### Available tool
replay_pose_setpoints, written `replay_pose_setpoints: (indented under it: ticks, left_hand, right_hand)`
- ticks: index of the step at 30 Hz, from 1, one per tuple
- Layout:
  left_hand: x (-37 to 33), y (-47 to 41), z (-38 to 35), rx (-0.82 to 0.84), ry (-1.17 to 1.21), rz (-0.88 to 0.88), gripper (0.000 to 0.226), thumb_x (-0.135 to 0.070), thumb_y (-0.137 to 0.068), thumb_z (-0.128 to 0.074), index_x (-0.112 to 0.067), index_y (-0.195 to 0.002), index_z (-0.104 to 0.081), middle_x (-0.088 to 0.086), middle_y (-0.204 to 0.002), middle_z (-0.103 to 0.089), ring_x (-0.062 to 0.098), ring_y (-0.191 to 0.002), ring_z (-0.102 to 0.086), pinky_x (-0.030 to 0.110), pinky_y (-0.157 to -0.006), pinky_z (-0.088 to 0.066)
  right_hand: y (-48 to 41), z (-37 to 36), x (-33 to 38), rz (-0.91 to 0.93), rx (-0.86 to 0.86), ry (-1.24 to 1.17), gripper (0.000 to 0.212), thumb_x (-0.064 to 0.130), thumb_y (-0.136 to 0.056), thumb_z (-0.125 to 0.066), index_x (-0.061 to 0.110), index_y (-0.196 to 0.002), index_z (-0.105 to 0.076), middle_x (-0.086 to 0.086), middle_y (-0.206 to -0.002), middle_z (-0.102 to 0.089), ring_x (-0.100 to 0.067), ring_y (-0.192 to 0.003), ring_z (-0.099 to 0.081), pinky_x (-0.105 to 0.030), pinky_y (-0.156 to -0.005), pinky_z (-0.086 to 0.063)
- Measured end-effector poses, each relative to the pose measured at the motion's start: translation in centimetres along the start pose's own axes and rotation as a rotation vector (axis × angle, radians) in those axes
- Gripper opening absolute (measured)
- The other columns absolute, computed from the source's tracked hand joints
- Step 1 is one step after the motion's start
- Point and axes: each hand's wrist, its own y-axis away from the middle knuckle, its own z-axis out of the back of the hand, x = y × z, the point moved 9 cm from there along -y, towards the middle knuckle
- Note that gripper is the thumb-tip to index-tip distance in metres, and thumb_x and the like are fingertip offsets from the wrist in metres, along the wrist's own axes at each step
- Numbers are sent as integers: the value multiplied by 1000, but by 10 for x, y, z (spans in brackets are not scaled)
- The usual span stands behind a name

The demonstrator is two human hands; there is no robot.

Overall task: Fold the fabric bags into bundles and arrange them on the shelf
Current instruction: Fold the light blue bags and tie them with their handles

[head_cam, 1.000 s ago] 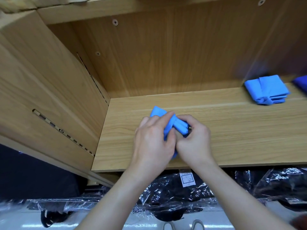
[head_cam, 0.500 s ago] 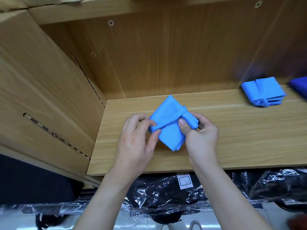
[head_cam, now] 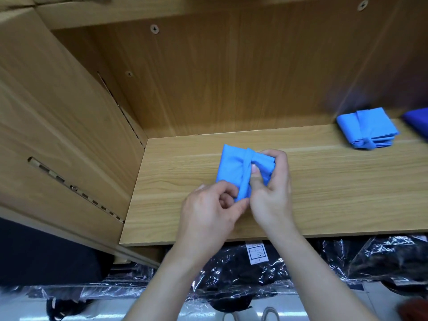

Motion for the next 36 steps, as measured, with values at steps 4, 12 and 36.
replay_pose_setpoints:
  ticks: [4, 12, 36]
  left_hand:
    - [-6, -5, 0, 31, 53, -51, 19, -33, -82, -74, -34, -90, -58, -11, -60, -62, 6, -54, -56, 28, -61, -49]
    - [-33, -8, 5, -164, -160, -263, 17, -41, -80, -58, -25, -77, -56, -11, -61, -47, 13, -58, -47, 36, -57, -48]
    - [7, -33, -12, 111, 570, 181, 18, -28, -89, -69, -17, -101, -76, -8, -97, -75, 7, -92, -68, 25, -84, -51]
  right_hand:
    - [-3, 0, 2, 121, 130, 70, 17, 22, -92, -49, 22, -108, -43, -1, -104, -55, -3, -93, -50, -12, -83, -36]
    - [-7, 1, 4, 180, 182, 138, 24, 44, -96, -40, 21, -98, -46, 8, -82, -54, -1, -76, -51, -9, -69, -34]
    - [-17, 15, -10, -143, 434, -137, 17, 25, -83, -62, 25, -98, -70, 2, -97, -74, -14, -89, -67, -33, -82, -52]
